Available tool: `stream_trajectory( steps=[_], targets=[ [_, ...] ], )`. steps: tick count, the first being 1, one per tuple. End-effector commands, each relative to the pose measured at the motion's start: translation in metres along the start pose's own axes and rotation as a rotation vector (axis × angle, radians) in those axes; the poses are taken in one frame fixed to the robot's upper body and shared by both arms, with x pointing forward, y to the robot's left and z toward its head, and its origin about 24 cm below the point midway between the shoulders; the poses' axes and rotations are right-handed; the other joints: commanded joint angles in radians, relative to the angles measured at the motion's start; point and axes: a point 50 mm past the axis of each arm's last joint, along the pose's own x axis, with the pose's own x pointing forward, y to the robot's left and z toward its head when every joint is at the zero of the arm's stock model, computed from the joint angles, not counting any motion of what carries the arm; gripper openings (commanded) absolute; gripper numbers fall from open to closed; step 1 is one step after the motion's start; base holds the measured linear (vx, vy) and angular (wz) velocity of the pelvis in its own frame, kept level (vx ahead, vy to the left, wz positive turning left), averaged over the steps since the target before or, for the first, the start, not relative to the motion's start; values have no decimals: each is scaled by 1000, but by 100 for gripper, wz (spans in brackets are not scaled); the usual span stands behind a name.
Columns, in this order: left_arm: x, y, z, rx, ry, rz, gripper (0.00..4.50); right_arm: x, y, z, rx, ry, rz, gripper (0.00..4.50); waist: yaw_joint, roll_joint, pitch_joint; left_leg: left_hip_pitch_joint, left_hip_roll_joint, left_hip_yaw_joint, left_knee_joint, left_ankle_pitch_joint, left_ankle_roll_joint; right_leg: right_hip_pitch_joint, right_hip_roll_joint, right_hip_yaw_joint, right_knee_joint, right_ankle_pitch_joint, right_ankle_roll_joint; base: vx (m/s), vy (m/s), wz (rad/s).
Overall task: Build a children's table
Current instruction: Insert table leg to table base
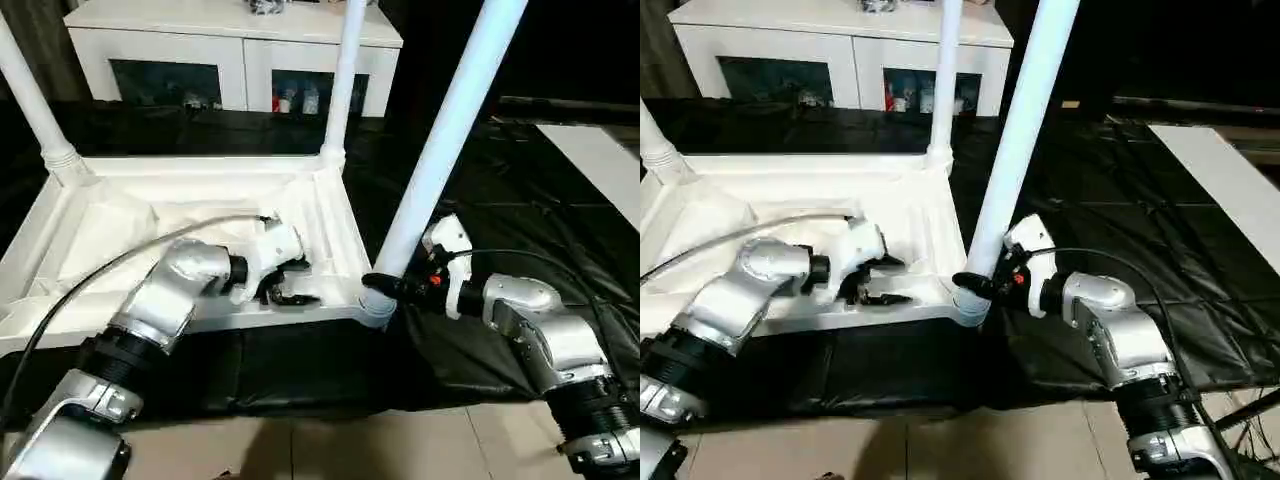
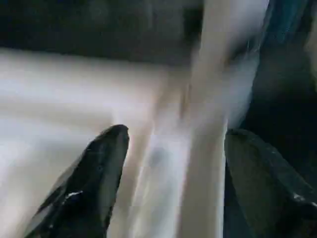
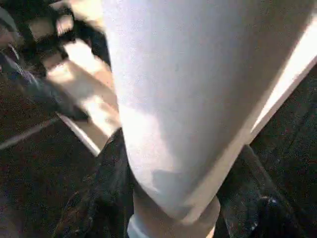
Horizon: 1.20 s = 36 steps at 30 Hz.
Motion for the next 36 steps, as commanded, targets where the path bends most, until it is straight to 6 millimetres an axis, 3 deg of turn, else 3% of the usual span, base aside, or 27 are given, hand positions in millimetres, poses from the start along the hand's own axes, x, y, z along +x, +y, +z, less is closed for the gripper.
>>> stream_trajectory(
  steps=[1, 2, 4, 7, 12, 13, 18, 20, 24, 25, 28, 29, 30, 36],
  targets=[
    [-5, 3, 51, 25, -225, -20, 376, 5, 6, 42, -91, -121, 40, 188, 5, 11, -68, 10, 44, -11, -70, -276, -14, 44, -70, 54, -60, -251, -225, 0, 0, 0],
    [-6, 3, 53, -3, -265, -28, 386, 6, 7, 45, -93, -137, 36, 188, 6, 9, -71, -1, 43, -11, -64, -217, 4, 43, -65, 55, -47, -169, -234, 0, 0, 0],
    [-6, 3, 49, -20, -264, -34, 409, 6, 7, 42, -84, -139, 24, 188, 4, 7, -67, -5, 39, -7, -60, -195, 26, 43, -63, 55, -45, -148, -232, 0, 0, 0],
    [-7, 3, 46, -40, -261, -32, 426, 6, 6, 37, -72, -139, 2, 188, 7, 10, -73, -3, 36, -3, -55, -150, 39, 45, -61, 58, -42, -131, -221, 0, 0, 0],
    [-10, 1, 44, -68, -262, -37, 441, 6, 6, 41, -65, -170, -11, 188, 5, 14, -73, -2, 39, -4, -55, -122, 46, 45, -57, 55, -34, -60, -247, 0, 0, 0],
    [-11, 2, 45, -81, -277, -28, 441, 6, 6, 44, -66, -184, -17, 188, 6, 18, -72, -2, 39, -5, -55, -131, 44, 45, -58, 55, -35, -70, -247, 0, 0, 0],
    [-15, -1, 53, -161, -380, -31, 441, 4, 8, 47, -75, -175, -2, 188, 8, 16, -68, -1, 39, -5, -57, -190, 19, 45, -59, 55, -42, -147, -234, 0, 0, 0],
    [-13, -15, 58, -217, -436, -92, 441, 6, 18, 39, -110, -107, 55, 188, 9, 17, -67, -1, 43, -6, -58, -196, 9, 48, -60, 56, -39, -149, -234, 0, 0, 0],
    [-7, -36, 61, -261, -467, -157, 441, 9, 36, 32, -105, -72, 120, 188, 9, 15, -65, -3, 41, -5, -58, -203, 21, 46, -57, 56, -47, -165, -224, 0, 0, 0],
    [-1, -46, 59, -270, -451, -135, 441, 10, 46, 30, -92, -70, 141, 188, 8, 20, -62, -4, 42, -7, -61, -228, 16, 46, -56, 56, -51, -204, -210, 0, 0, 0],
    [3, -52, 57, -255, -436, -100, 441, 11, 52, 26, -73, -59, 150, 188, 6, 17, -59, -3, 41, -10, -63, -270, 4, 42, -56, 55, -63, -299, -163, 0, 0, 0],
    [3, -58, 57, -268, -450, -102, 441, 10, 56, 22, -60, -39, 160, 188, 6, 24, -59, -1, 42, -11, -64, -279, -2, 41, -55, 55, -63, -312, -158, 0, 0, 0],
    [2, -64, 58, -286, -464, -120, 441, 9, 61, 18, -48, -18, 178, 188, 4, 19, -56, 0, 43, -11, -65, -300, -8, 38, -54, 54, -69, -343, -143, 0, 0, 0],
    [-1, -72, 48, -344, -405, -112, 441, 2, 76, 7, -11, 39, 249, 188, 5, 19, -58, -5, 38, -13, -63, -281, -1, 38, -51, 55, -70, -329, -118, 0, 0, 0]
  ],
)
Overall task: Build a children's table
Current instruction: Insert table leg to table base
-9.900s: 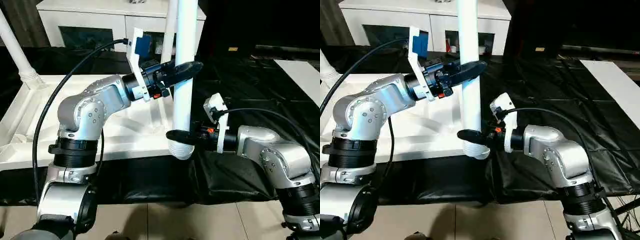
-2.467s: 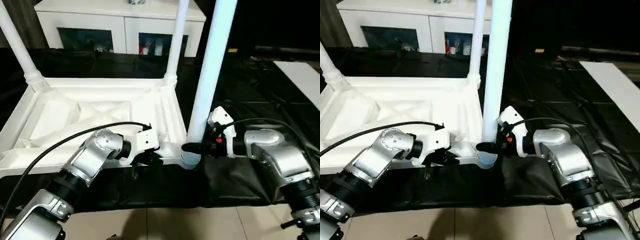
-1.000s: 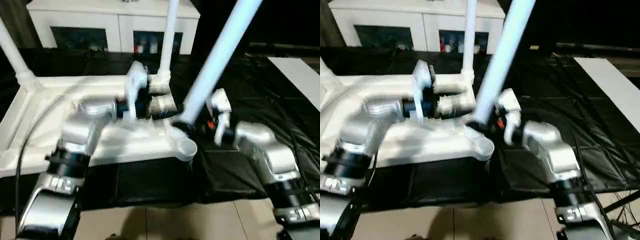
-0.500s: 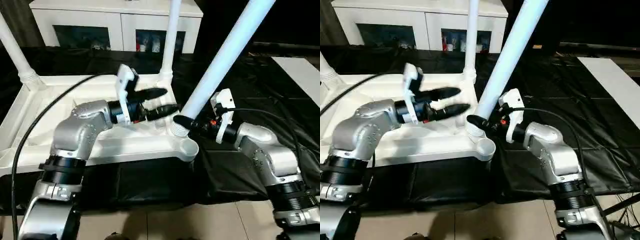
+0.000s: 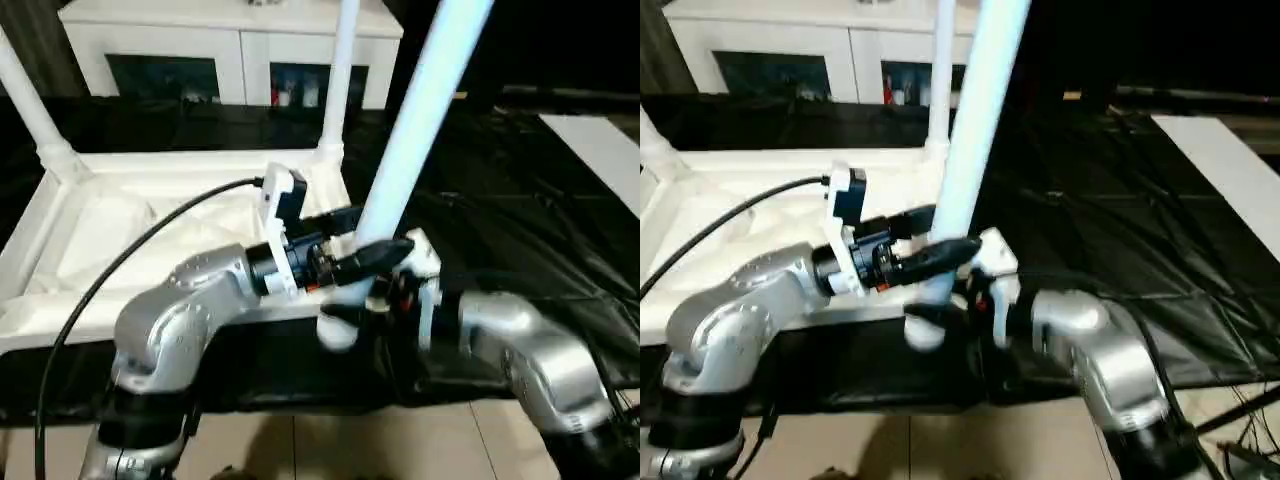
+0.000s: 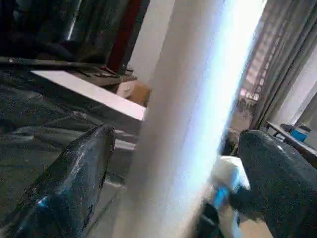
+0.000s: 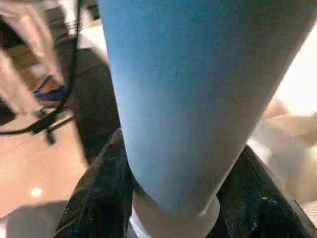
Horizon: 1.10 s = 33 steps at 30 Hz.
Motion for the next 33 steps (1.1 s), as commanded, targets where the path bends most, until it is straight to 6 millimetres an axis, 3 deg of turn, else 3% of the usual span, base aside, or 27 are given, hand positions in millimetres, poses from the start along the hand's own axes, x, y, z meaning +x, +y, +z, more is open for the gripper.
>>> stream_trajectory(
  steps=[1, 2, 5, 7, 11, 13, 24, 32, 33],
  targets=[
    [-1, -1, -3, -14, 25, 6, 441, -3, 2, 6, -20, -4, 11, 188, 3, 12, -59, 5, 36, -12, -73, -283, 0, 50, -51, 55, -85, -325, -126, 0, 0, 0],
    [-3, 0, -3, -29, 21, 2, 413, -3, 1, 6, -13, -7, 4, 188, 2, 12, -60, 6, 36, -13, -73, -284, -5, 50, -51, 54, -85, -332, -122, 0, 0, 0],
    [-6, -1, 0, -60, -3, -19, 403, -5, 0, 7, -6, -7, 4, 188, 3, 14, -60, 9, 36, -13, -72, -286, -11, 48, -51, 54, -83, -316, -132, 0, 0, 0],
    [-6, -1, 1, -68, -7, -23, 367, -6, -1, 7, -5, -6, 6, 188, 2, 13, -61, 6, 35, -12, -71, -278, -9, 51, -50, 54, -82, -294, -137, 0, 0, 0],
    [-6, 0, 1, -79, -7, -14, 356, -7, -1, 7, 1, -5, 9, 188, 4, 12, -62, 6, 35, -11, -70, -259, -4, 53, -50, 55, -79, -270, -144, 0, 0, 0],
    [-6, 2, 2, -88, -22, -4, 326, -7, -1, 7, 3, -3, 15, 188, 4, 11, -63, 6, 35, -11, -70, -254, -4, 54, -50, 55, -78, -262, -146, 0, 0, 0],
    [0, -1, 2, -93, -16, -41, 252, -5, 1, 4, 8, 12, 35, 188, 5, 13, -63, 7, 35, -11, -68, -250, -5, 55, -50, 54, -77, -257, -147, 0, 0, 0],
    [-1, 12, 15, -73, -92, 57, 208, -5, -8, 10, -12, -39, -48, 188, 5, 10, -65, 8, 32, -10, -65, -240, -3, 54, -50, 54, -76, -250, -151, 0, 0, 0],
    [-1, 14, 16, -71, -99, 69, 204, -5, -9, 11, -1, -54, -55, 244, 5, 8, -66, 6, 33, -12, -66, -241, -4, 57, -52, 53, -75, -260, -150, 0, 0, 0]
  ],
)
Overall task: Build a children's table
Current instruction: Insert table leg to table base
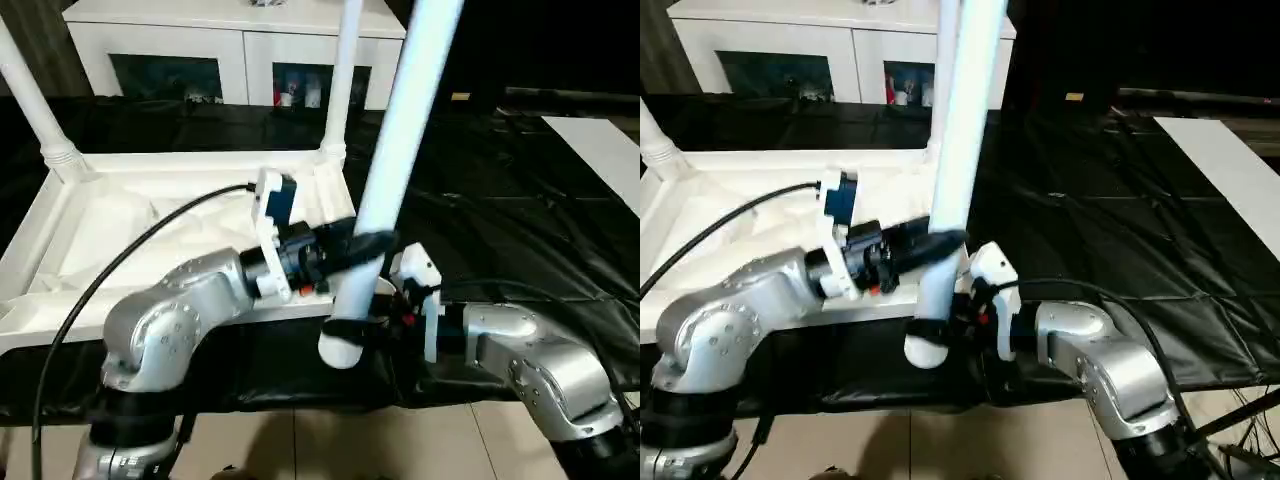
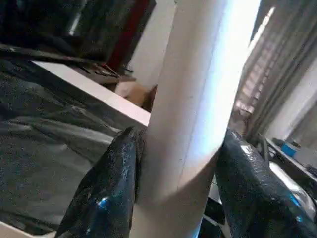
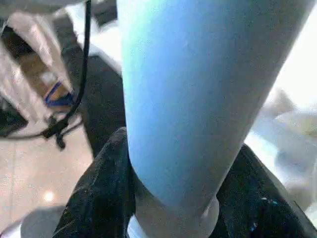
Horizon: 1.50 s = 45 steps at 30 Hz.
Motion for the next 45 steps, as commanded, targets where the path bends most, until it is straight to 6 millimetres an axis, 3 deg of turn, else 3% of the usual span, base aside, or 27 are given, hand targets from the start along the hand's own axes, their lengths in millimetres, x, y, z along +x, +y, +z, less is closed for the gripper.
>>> stream_trajectory(
  steps=[1, 5, 7, 9, 15, 20, 26, 28, 32, 37, 45],
  targets=[
    [0, 7, 10, 18, -44, 60, 203, -1, -3, 9, -34, -40, -34, 258, 5, 9, -65, 7, 34, -10, -68, -244, -5, 54, -53, 53, -76, -266, -147, 0, 0, 0],
    [-2, 14, 18, 44, -73, 132, 192, -1, -8, 21, -4, -156, -70, 293, 4, 7, -67, 7, 34, -11, -67, -231, -4, 54, -53, 52, -75, -258, -139, 0, 0, 0],
    [-2, 15, 19, 37, -82, 141, 185, -1, -9, 21, 9, -166, -77, 305, 4, 8, -68, 8, 33, -9, -66, -210, -2, 54, -50, 53, -71, -225, -144, 0, 0, 0],
    [-4, 19, 22, 20, -106, 167, 185, -3, -12, 22, 46, -186, -98, 324, 4, 3, -69, 6, 33, -8, -65, -202, 2, 56, -51, 53, -69, -215, -148, 0, 0, 0],
    [-3, 22, 28, -23, -129, 213, 184, -11, -22, 20, 195, -199, -142, 372, 10, 3, -68, 9, 32, -8, -65, -197, -1, 55, -50, 52, -69, -225, -150, 0, 0, 0],
    [0, 27, 33, -165, -172, 238, 184, -19, -27, 22, 299, -203, -135, 374, 17, 1, -69, 7, 27, -6, -59, -191, 0, 57, -53, 51, -73, -254, -137, 0, 0, 0],
    [1, 21, 28, -189, -129, 165, 184, -21, -24, 31, 351, -239, -75, 374, 27, 3, -71, 9, 30, -6, -61, -172, -1, 53, -51, 49, -74, -248, -124, 0, 0, 0],
    [1, 17, 25, -130, -80, 134, 184, -22, -22, 32, 349, -230, -52, 374, 29, -1, -71, 9, 30, -7, -63, -173, -5, 53, -50, 49, -73, -255, -116, 0, 0, 0],
    [3, 8, 28, 26, -38, 24, 184, -21, -19, 30, 300, -159, -15, 374, 34, 3, -68, 12, 32, -7, -66, -177, -14, 50, -53, 52, -76, -259, -103, 0, 0, 0],
    [6, 3, 34, 49, -37, -42, 184, -15, -17, 26, 284, -104, 7, 374, 31, -1, -69, 7, 30, -5, -64, -175, -24, 56, -56, 53, -69, -244, -125, 0, 0, 0],
    [8, -3, 31, 108, 29, -171, 184, -13, -14, 25, 271, -69, 73, 374, 31, -1, -68, 8, 32, -7, -65, -191, -26, 53, -56, 53, -71, -278, -114, 0, 0, 0]
  ],
)
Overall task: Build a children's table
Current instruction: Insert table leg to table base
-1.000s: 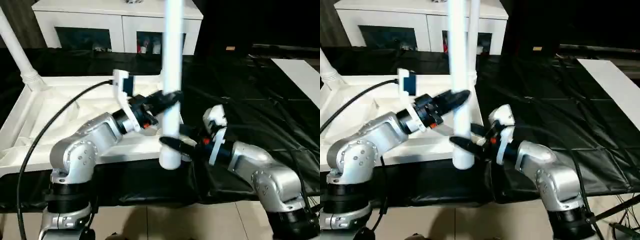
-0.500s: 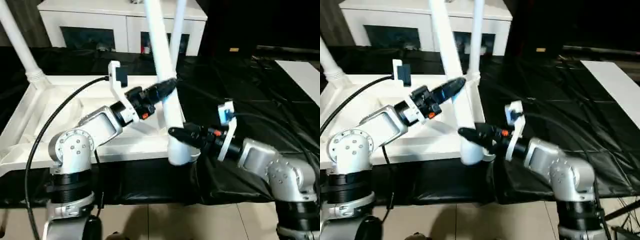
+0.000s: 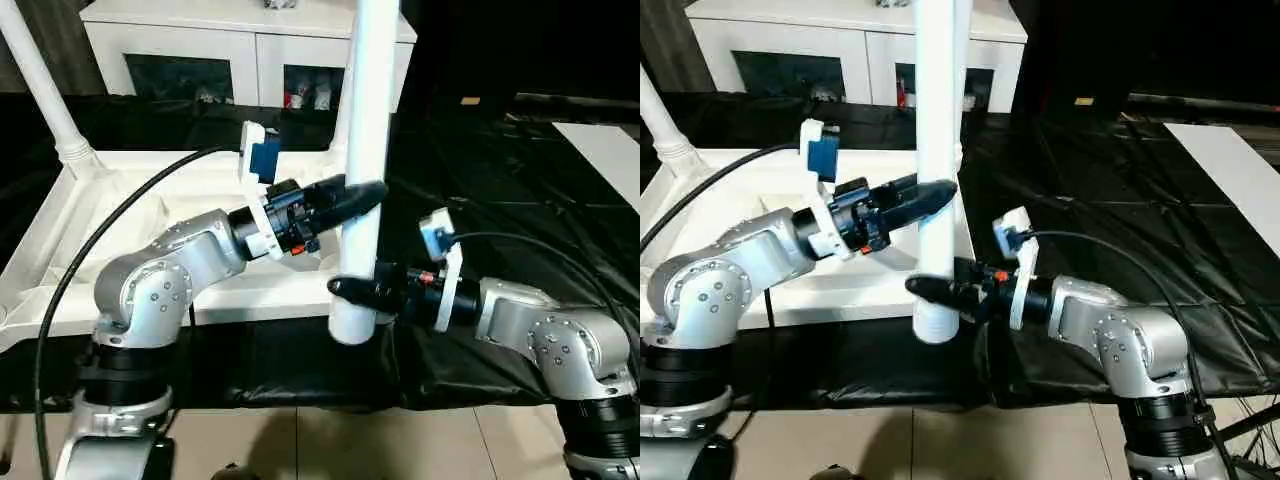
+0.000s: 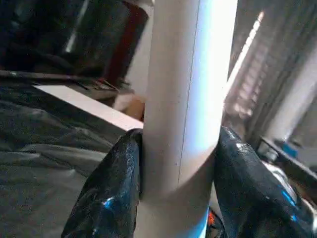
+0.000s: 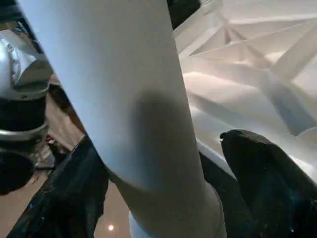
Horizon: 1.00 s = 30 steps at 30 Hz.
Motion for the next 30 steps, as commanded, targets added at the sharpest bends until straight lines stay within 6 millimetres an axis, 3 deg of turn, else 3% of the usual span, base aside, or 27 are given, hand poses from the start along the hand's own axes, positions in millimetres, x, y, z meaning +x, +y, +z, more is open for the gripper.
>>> stream_trajectory(
  steps=[1, 3, 19, 26, 30],
  targets=[
    [8, -8, 5, 49, 25, -82, 184, -1, -1, 7, -29, 11, 2, 374, 1, -3, -67, 7, 33, -7, -70, -190, -23, 54, -55, 53, -76, -275, -119, 0, 0, 0],
    [8, -8, 4, 53, 50, -104, 184, -1, 0, 7, -41, 19, 13, 374, 2, 1, -68, 8, 32, -6, -68, -183, -24, 54, -56, 53, -72, -261, -127, 0, 0, 0],
    [11, -7, 2, 64, 71, -146, 184, 5, 3, 3, -77, 46, 59, 374, 2, 1, -67, 9, 33, -6, -67, -200, -27, 53, -56, 54, -71, -276, -141, 0, 0, 0],
    [8, -6, 2, 66, 85, -153, 184, 5, 3, 3, -91, 45, 63, 306, 1, 1, -67, 8, 33, -7, -67, -208, -28, 53, -56, 54, -71, -280, -139, 0, 0, 0],
    [7, -5, 2, 67, 88, -153, 184, 5, 2, 3, -96, 46, 65, 289, 1, 3, -68, 9, 32, -6, -67, -206, -28, 53, -55, 54, -70, -270, -142, 0, 0, 0]
  ],
)
